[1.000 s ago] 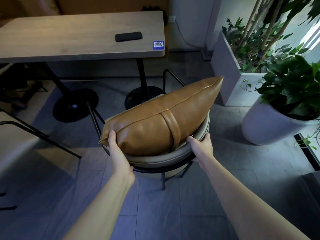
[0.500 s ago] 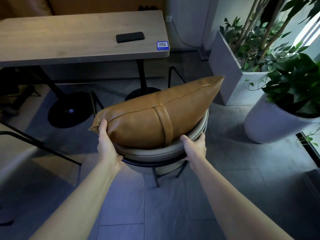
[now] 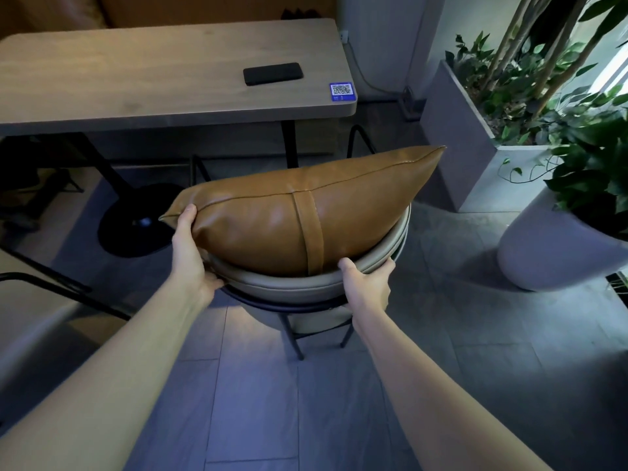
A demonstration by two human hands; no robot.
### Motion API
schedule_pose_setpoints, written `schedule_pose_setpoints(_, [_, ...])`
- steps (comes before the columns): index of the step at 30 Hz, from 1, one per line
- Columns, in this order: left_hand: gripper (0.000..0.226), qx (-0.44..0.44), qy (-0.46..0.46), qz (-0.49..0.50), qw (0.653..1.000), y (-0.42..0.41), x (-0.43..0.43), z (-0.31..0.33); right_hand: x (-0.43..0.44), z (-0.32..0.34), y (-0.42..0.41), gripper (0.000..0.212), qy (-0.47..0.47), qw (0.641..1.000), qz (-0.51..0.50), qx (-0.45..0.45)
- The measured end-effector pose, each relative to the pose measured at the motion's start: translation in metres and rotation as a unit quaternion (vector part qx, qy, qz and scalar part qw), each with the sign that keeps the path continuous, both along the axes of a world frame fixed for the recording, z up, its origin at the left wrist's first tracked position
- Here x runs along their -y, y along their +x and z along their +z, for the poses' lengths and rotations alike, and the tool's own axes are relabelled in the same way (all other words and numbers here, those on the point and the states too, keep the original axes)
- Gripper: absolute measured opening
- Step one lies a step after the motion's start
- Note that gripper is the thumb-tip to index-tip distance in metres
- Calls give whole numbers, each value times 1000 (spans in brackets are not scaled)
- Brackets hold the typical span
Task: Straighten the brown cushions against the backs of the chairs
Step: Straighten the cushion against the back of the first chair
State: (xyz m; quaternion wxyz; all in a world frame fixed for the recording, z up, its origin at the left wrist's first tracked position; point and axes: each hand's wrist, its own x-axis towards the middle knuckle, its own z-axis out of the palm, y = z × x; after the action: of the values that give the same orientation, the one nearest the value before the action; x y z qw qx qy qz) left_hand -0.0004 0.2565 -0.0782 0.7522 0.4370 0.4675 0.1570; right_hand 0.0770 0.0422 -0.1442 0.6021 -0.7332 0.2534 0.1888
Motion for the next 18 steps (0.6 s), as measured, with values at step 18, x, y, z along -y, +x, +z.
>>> schedule_pose_setpoints(18, [79,91,29,-37,995,24,-52,-13,-72,-5,22,107,3,1000,12,-4])
